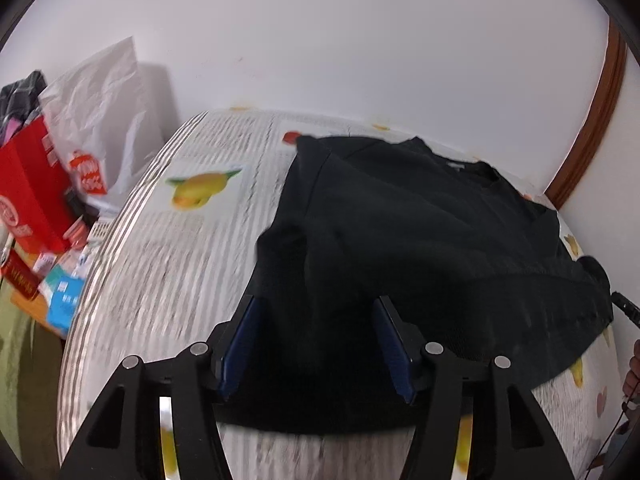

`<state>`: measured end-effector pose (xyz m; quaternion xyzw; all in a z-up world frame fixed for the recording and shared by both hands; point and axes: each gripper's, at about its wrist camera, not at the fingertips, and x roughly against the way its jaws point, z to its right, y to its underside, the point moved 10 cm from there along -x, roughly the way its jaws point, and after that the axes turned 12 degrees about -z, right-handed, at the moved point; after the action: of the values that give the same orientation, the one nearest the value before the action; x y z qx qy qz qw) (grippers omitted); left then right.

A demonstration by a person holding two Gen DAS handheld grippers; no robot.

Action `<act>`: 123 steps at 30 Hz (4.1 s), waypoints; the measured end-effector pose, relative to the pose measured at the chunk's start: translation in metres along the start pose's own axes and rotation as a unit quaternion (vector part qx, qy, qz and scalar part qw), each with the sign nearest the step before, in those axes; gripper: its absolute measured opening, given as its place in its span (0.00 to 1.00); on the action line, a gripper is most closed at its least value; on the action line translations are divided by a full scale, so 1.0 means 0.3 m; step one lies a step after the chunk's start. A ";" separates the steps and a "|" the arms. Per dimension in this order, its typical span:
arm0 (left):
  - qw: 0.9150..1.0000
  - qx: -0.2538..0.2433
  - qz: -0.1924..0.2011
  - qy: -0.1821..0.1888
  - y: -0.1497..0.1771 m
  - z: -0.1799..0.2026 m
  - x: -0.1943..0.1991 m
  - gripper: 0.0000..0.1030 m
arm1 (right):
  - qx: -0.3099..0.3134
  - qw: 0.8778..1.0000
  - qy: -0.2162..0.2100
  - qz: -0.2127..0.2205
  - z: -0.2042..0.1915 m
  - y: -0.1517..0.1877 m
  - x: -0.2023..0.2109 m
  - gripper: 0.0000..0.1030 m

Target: Fold small clothes

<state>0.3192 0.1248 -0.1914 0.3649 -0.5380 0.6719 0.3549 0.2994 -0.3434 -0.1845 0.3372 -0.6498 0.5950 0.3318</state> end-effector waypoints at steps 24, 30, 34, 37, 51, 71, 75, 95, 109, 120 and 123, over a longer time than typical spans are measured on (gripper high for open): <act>0.999 0.019 -0.024 0.042 0.095 -0.093 -0.077 0.36 | -0.019 0.999 -0.029 -0.039 -0.047 0.066 -0.138 0.19; 0.999 0.008 -0.019 0.027 0.116 -0.078 -0.044 0.17 | 0.000 0.999 0.001 -0.034 -0.069 0.081 -0.117 0.13; 1.000 0.002 -0.023 0.016 0.145 -0.072 -0.028 0.17 | -0.011 0.999 -0.003 -0.037 -0.058 0.099 -0.105 0.12; 0.999 0.005 -0.027 0.018 0.168 -0.074 -0.014 0.17 | -0.014 0.999 -0.003 -0.040 -0.052 0.118 -0.094 0.12; 0.999 -0.003 -0.033 0.014 0.321 -0.053 0.057 0.17 | -0.017 0.998 0.014 -0.055 -0.020 0.236 -0.030 0.12; 1.000 -0.010 -0.026 0.006 0.432 -0.032 0.104 0.19 | -0.036 0.996 0.038 -0.068 -0.001 0.299 0.011 0.12; 1.000 -0.011 -0.029 0.003 0.434 -0.029 0.101 0.19 | -0.043 0.996 0.046 -0.068 -0.004 0.302 0.009 0.13; 0.999 -0.013 -0.029 0.009 0.437 -0.034 0.097 0.21 | -0.054 0.995 0.058 -0.067 -0.010 0.312 0.013 0.14; 1.000 -0.008 -0.026 0.014 0.438 -0.038 0.097 0.24 | -0.056 0.995 0.055 -0.064 -0.003 0.315 0.018 0.19; 0.996 0.022 0.013 0.084 0.435 -0.056 0.214 0.32 | -0.062 0.996 0.068 -0.019 0.050 0.277 0.193 0.31; 0.993 0.008 0.023 0.114 0.422 -0.010 0.251 0.32 | -0.056 0.997 0.049 -0.004 0.014 0.264 0.236 0.37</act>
<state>0.1726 0.1127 -0.1850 0.2762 -0.4968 0.7212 0.3959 0.1942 -0.3457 -0.1695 0.2914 -0.6632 0.5724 0.3841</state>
